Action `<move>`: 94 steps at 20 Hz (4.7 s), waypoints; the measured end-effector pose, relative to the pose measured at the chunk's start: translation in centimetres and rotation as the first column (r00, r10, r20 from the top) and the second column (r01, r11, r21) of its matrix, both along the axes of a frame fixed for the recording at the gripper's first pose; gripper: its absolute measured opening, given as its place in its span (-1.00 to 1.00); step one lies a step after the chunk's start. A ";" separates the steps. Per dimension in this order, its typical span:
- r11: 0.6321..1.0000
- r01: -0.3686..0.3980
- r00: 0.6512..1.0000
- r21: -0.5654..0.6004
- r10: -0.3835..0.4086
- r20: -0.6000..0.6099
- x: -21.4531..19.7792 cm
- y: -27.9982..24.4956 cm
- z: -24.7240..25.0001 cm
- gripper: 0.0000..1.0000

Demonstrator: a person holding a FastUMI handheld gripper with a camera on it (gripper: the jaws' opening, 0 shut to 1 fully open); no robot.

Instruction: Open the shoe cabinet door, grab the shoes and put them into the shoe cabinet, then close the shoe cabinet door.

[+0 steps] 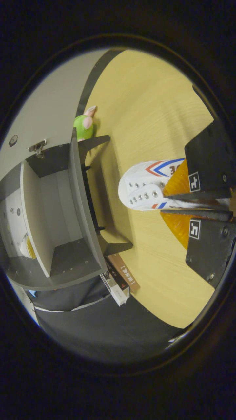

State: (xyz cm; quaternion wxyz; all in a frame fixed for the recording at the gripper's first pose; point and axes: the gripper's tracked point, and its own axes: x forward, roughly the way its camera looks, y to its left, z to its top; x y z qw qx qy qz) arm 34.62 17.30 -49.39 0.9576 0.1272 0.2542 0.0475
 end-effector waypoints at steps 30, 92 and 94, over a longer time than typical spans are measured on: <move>0.988 -0.066 0.909 -0.141 0.118 0.400 -2.4 -0.5 22.4 -0.92; 0.973 0.009 0.934 -0.230 0.074 0.349 22.7 -3.5 40.7 0.76; 0.982 -0.006 0.936 -0.190 0.073 0.345 20.2 -2.7 41.3 0.96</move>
